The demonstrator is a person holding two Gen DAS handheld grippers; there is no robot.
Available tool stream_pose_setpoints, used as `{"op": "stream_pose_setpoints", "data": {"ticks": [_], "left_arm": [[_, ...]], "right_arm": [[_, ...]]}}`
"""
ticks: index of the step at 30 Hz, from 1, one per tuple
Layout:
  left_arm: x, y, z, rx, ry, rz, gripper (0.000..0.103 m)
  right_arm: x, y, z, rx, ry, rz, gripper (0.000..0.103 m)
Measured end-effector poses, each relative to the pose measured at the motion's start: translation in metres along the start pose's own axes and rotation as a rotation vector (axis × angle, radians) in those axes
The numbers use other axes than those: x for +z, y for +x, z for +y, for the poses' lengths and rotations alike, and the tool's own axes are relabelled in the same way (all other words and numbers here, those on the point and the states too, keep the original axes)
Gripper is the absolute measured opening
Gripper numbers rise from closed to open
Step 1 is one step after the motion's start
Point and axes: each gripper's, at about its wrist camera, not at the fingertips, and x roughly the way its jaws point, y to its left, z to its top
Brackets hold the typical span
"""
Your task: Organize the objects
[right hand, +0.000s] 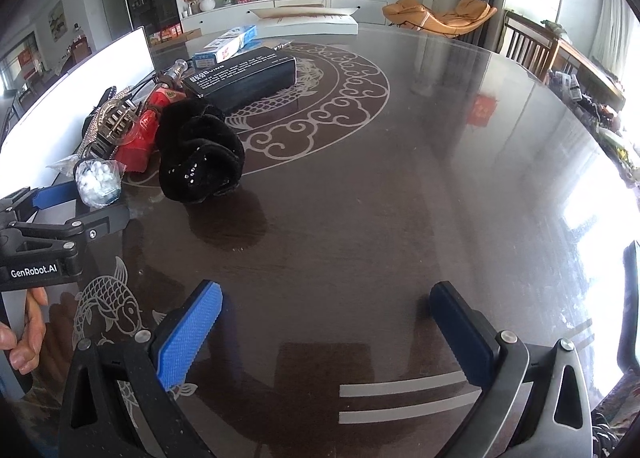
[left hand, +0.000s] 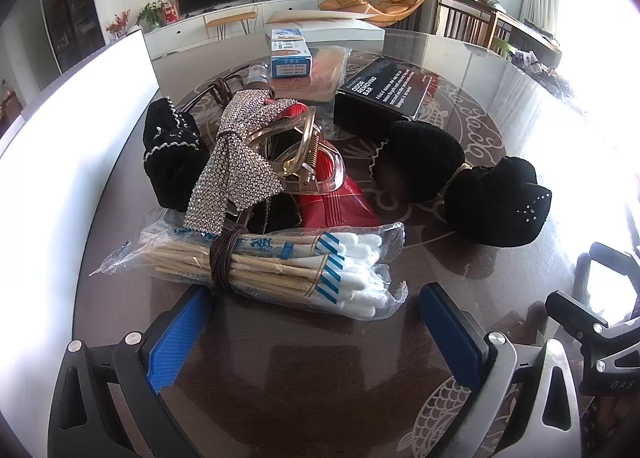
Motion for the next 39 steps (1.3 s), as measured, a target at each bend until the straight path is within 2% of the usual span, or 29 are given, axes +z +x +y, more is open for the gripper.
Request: {"op": "stream_pose_setpoints", "data": {"ticks": [8,25,32,39], "left_arm": [[0.001,0.000,0.001,-0.004,0.001,-0.001,0.103],[-0.001,0.001,0.002,-0.012,0.008,-0.007,0.103],[-0.002,0.001,0.003,-0.013,0.010,-0.007,0.103],[-0.002,0.001,0.002,-0.013,0.011,-0.009,0.103]], "right_arm": [[0.003,0.002,0.000,-0.001,0.004,0.036,0.103],[-0.003,-0.002,0.001,-0.013,0.017,-0.024,0.103],[-0.008,-0.004,0.001,-0.023,0.026,-0.083,0.103],[-0.008,-0.004,0.001,-0.024,0.028,-0.091,0.103]]}}
